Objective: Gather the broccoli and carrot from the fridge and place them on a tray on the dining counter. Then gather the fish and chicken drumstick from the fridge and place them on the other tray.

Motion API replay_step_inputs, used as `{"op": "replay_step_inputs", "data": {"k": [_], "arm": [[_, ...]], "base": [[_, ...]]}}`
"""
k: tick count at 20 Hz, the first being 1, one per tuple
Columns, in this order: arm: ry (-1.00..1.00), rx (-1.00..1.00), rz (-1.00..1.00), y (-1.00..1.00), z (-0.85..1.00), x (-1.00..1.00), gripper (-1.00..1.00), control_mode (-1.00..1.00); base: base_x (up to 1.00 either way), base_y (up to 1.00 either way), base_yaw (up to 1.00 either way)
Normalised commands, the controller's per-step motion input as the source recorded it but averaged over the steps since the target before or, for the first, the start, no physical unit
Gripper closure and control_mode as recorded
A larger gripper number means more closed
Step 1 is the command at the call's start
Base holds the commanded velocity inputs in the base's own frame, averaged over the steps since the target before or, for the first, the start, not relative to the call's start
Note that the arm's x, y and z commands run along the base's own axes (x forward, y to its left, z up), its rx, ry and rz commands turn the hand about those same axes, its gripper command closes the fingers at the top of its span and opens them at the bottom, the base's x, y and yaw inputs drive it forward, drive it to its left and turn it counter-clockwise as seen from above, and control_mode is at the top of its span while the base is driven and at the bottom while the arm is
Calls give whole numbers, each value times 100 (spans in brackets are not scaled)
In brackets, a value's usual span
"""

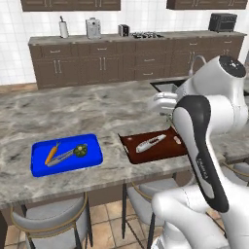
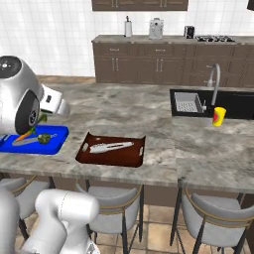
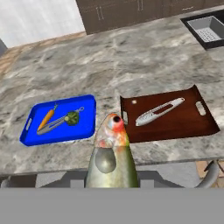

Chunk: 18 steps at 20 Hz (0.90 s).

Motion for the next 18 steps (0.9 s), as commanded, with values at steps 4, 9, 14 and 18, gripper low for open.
{"op": "replay_step_inputs", "data": {"k": [4,9,14,18], "arm": [[7,0,0,-16,-67,45,100,-100],[3,0,0,-26,-64,37,100,-100],[3,-2,0,-13,-46,31,100,-100],[0,0,0,-18,-24,31,100,-100]], "base": [[0,0,0],[0,0,0],[0,0,0],[0,0,0]]}}
